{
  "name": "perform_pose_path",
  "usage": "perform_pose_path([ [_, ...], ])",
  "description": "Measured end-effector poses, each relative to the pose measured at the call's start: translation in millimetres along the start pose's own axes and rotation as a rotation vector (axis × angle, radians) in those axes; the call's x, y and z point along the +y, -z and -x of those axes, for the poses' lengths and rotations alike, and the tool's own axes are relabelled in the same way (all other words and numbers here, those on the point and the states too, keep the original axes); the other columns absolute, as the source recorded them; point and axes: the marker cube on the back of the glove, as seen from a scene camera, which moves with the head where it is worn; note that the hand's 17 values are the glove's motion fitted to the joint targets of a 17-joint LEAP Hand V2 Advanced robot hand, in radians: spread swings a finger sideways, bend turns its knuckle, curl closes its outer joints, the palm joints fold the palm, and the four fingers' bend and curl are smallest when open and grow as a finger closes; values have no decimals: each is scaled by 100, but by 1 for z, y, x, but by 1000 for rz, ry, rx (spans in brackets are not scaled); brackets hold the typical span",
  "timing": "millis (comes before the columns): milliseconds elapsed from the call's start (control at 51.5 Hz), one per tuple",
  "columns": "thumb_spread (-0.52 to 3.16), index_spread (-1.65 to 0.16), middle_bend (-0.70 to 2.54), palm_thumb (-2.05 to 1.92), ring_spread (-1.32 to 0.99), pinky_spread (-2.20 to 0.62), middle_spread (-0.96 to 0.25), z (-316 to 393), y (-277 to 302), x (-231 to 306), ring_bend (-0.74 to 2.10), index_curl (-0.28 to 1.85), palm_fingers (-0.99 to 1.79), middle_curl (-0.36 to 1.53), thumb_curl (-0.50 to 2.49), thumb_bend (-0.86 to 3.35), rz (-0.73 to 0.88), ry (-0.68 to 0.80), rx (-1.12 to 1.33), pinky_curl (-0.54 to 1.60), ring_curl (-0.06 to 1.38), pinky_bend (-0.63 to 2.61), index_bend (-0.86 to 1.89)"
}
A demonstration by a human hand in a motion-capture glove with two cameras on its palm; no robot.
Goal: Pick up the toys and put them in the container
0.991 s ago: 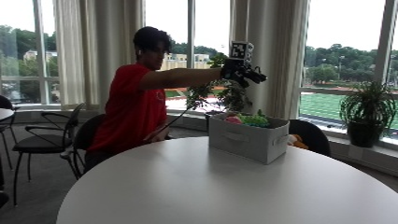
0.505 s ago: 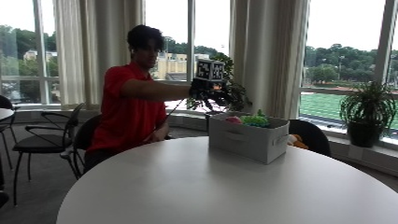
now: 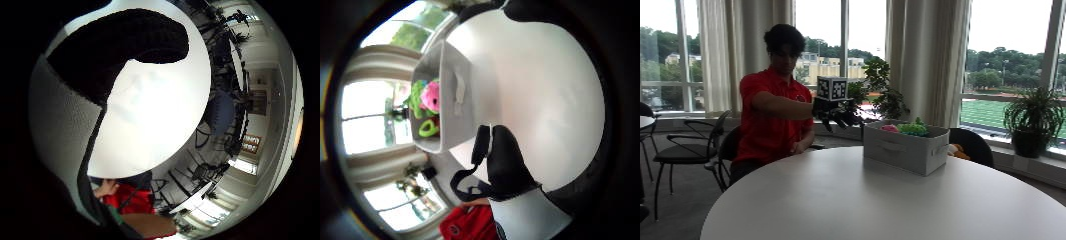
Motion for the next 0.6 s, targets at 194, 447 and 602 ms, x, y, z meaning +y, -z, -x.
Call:
perform_pose_path([
  [194,128,-39,15,4,0,4,-8,-27,-26,25,32,30,-6,28,40,-1,20,32,-33,32,38,121,17],
  [447,128,-40,16,4,-1,4,-9,-63,-42,34,31,31,-4,27,39,-1,34,-9,-72,32,38,119,18],
  [602,128,-40,16,5,-1,4,-9,-77,-43,40,31,32,-5,27,39,-1,30,-22,-83,32,38,118,17],
])
